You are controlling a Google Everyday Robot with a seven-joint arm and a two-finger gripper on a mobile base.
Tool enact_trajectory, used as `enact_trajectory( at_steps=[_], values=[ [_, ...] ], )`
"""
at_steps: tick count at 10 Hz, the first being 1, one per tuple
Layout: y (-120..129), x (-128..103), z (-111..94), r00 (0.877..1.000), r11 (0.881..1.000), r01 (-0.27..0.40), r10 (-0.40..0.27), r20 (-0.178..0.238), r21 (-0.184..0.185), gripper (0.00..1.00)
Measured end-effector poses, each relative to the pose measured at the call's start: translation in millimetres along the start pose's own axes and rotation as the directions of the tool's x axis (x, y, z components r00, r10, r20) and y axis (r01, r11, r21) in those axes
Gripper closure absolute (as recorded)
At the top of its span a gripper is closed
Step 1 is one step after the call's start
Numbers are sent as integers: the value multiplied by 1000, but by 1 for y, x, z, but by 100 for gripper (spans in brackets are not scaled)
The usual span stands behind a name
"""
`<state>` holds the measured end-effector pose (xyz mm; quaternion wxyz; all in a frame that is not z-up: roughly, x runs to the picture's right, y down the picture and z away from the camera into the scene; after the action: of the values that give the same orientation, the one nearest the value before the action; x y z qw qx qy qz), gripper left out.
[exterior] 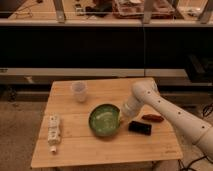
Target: Drag the ceramic bowl in a circle
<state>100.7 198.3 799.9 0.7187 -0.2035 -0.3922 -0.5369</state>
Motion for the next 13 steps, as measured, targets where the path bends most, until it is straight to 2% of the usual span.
enact_trajectory(
  at_steps=[1,3,5,8,9,10,11,12,13],
  values=[
    [4,-16,1,999,1000,22,-22,26,-9,100],
    [-6,-42,-1,994,995,94,-95,62,15,100],
    [-25,-59,5,979,984,172,-176,105,41,100],
    [-68,-72,39,927,947,308,-320,197,93,100],
    [-87,-67,52,907,931,346,-363,214,114,100],
    [-113,-51,62,891,914,383,-404,210,134,100],
    [-126,-36,63,890,909,391,-413,194,143,100],
    [-139,-12,59,899,911,383,-406,164,154,100],
    [-145,16,53,917,921,355,-376,130,160,100]
  ],
)
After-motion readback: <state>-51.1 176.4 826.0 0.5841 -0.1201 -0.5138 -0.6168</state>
